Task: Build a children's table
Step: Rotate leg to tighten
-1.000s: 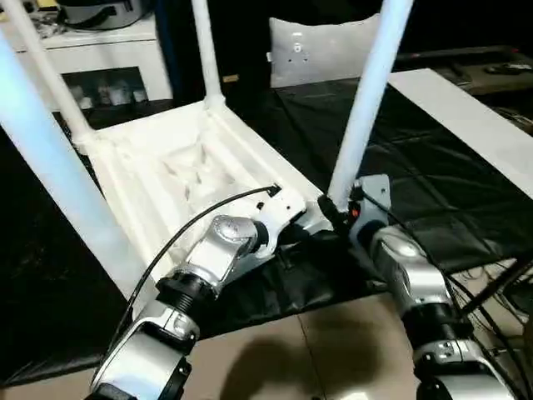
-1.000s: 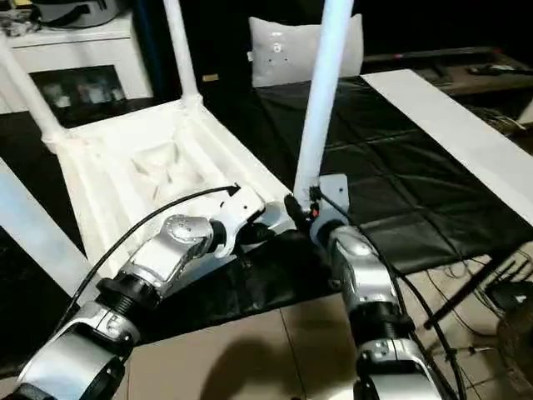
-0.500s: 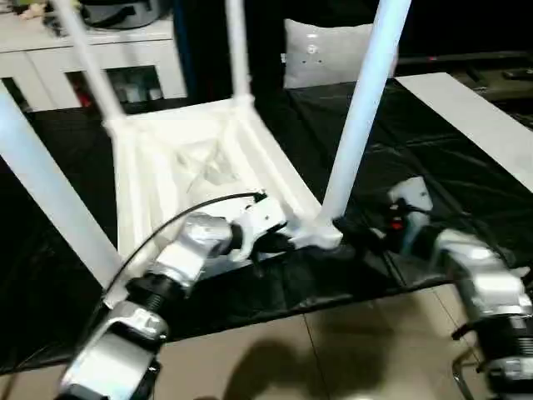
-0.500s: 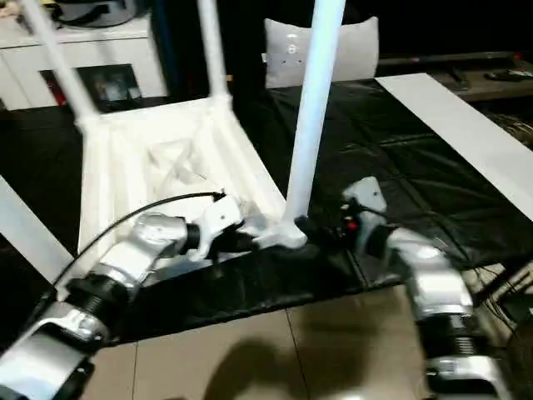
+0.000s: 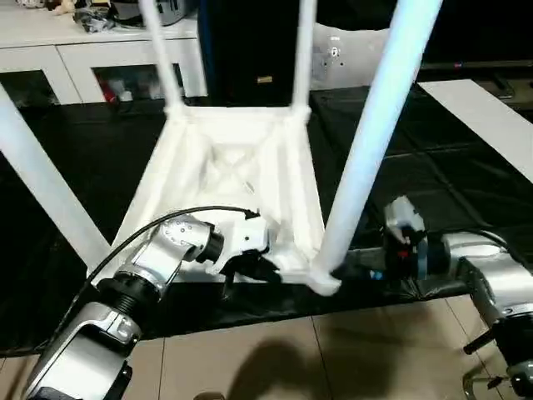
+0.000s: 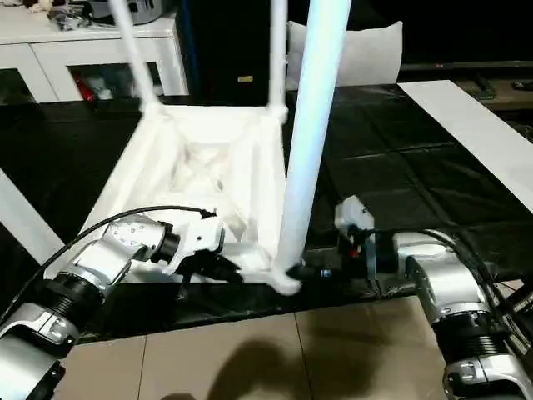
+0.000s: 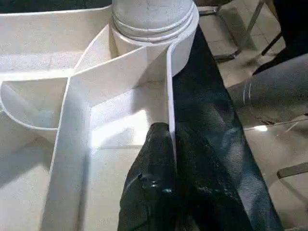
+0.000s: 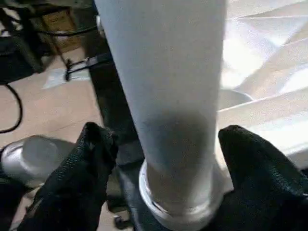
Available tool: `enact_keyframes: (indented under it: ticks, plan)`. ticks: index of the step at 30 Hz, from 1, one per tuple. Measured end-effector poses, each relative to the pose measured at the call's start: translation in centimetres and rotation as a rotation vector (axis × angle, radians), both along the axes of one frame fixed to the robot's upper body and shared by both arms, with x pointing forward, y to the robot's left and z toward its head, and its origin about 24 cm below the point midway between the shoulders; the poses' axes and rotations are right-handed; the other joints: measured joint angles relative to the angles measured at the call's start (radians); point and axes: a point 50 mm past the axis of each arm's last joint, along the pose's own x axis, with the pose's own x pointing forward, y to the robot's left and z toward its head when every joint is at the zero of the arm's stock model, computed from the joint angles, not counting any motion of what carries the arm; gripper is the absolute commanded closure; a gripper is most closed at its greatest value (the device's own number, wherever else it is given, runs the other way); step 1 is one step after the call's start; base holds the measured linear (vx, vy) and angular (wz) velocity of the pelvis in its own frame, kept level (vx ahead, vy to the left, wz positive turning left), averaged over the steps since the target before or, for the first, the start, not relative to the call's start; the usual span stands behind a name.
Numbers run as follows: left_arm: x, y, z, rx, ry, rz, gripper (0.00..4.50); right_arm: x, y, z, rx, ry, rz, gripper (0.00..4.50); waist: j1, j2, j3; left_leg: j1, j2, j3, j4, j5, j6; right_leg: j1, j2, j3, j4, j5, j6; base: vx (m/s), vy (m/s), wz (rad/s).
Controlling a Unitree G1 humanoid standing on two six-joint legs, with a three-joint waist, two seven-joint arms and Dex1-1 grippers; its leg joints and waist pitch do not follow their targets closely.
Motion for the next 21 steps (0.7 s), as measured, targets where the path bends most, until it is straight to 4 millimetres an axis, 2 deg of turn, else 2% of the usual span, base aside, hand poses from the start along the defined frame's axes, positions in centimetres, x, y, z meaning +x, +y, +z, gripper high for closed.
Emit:
enact_keyframes:
  ticks: [12,14,16,19,21]
  plan:
    - [-0.2,-0.2,0.0,-0.003,0.015,-0.033,4.5,-0.3,-0.2,-0.1,0.009,0.053,0.019,2.06,0.007,0.0,0.0,0.0,-0.001,0.001,0.0,0.0,0.0,0.0,0.0,0.002,0.0,0.0,0.001,0.0,0.0,0.0]
    - [-0.3,-0.4,-0.1,-0.012,0.026,-0.032,4.5,-0.4,-0.2,-0.2,0.017,0.059,0.013,2.36,0.008,0.0,0.0,0.0,-0.001,0.002,0.0,0.0,0.0,0.0,0.0,0.003,0.0,0.0,0.001,0.0,0.0,0.0]
    - [-0.2,-0.5,-0.1,-0.016,0.044,-0.011,4.5,-0.4,0.0,-0.5,0.042,0.059,-0.021,2.42,0.007,0.0,0.0,0.0,-0.001,0.003,0.0,0.0,0.0,0.0,0.0,0.003,0.0,0.0,0.001,0.0,0.0,0.0]
    - [0.1,-0.3,-0.2,-0.018,0.053,0.061,4.5,0.0,0.2,-1.0,0.074,0.051,-0.107,2.51,-0.004,0.0,0.0,0.001,-0.001,0.004,0.0,0.001,-0.001,0.0,0.001,0.004,0.0,0.0,0.001,0.0,0.0,0.0]
    - [0.8,-0.3,-0.3,-0.027,0.046,0.191,4.5,1.8,0.8,-1.6,0.096,0.032,-0.225,2.52,-0.034,0.0,0.0,0.003,0.0,0.005,0.002,0.002,-0.003,0.0,0.001,0.004,0.0,0.0,0.0,0.0,0.0,0.0]
